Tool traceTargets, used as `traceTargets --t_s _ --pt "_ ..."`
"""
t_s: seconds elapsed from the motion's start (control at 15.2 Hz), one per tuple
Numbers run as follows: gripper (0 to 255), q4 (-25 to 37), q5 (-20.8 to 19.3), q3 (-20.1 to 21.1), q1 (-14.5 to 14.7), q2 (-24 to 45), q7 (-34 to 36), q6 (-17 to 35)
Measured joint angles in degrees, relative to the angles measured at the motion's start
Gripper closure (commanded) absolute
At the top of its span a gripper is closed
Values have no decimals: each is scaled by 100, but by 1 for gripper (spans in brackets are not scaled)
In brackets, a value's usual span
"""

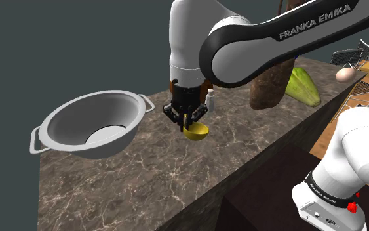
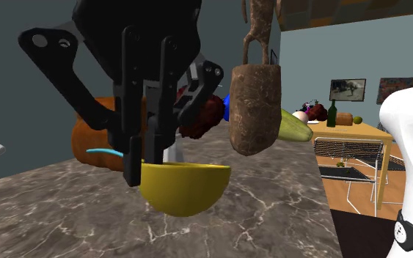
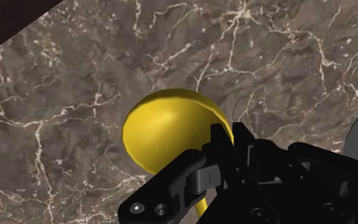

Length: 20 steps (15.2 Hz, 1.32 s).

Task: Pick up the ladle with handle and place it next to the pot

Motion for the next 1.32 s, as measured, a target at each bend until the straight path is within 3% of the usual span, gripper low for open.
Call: traceTargets --t_s 0.53,0.92,0.99,1.32 --pt "255 -425 -49 39 -2 212 51 631" --pt "255 -467 -55 42 -4 240 56 702" --pt "0 -467 -56 42 -4 240 56 703" --pt "0 -467 -56 42 -4 240 56 703"
